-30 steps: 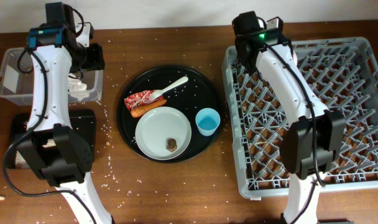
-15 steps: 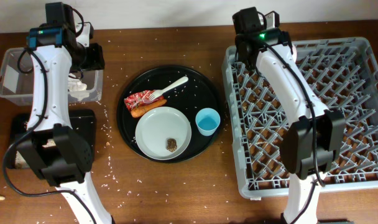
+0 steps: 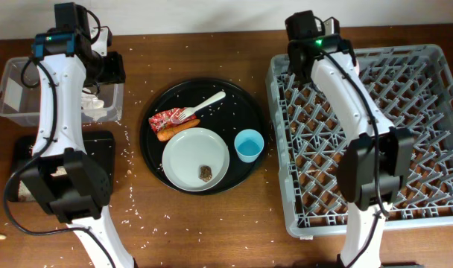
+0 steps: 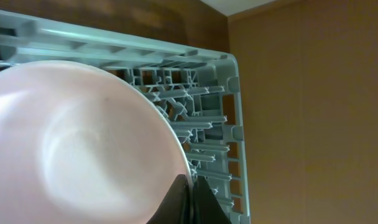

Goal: Sort waste into correct bins and load items into the dishwasher rack
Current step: 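Place the pink bowl upside down in the dishwasher rack, right gripper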

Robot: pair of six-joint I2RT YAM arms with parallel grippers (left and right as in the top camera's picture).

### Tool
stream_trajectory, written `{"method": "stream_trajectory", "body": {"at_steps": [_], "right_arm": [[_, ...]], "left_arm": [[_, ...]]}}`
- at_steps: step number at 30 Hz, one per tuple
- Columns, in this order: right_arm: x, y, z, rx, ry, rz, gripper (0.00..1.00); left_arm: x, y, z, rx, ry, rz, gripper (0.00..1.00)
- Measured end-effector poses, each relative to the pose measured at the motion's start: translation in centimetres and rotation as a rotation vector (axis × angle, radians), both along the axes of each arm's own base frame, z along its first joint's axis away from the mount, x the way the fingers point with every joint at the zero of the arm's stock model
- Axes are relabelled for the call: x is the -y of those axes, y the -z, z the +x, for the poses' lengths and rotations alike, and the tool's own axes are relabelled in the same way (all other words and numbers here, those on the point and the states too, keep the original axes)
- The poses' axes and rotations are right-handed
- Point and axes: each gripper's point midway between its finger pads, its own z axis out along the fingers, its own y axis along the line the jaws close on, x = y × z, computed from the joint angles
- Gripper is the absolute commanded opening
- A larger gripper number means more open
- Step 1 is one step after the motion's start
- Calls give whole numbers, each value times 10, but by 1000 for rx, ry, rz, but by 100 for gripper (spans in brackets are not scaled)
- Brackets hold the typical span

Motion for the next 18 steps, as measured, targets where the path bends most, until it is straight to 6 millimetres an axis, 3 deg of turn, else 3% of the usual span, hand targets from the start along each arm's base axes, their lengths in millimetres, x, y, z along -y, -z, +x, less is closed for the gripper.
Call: {"method": "stream_trajectory", "body": {"at_steps": [5, 8, 10, 15, 18], "right_arm": [[3, -3, -1, 5, 10, -22, 4], [18, -27, -7, 40, 75, -180, 4], [17, -34, -9, 51, 84, -226, 4], [-25, -22, -1, 45, -18, -151, 4], [-28, -11, 0, 19, -28, -146, 4]], "left_arm": [[0, 0, 0, 0, 0, 0, 56], [0, 0, 0, 1, 0, 0, 56], [0, 0, 1, 5, 0, 1, 56], [0, -1, 2, 7, 0, 1, 56], [0, -1, 2, 7, 0, 1, 56]]}}
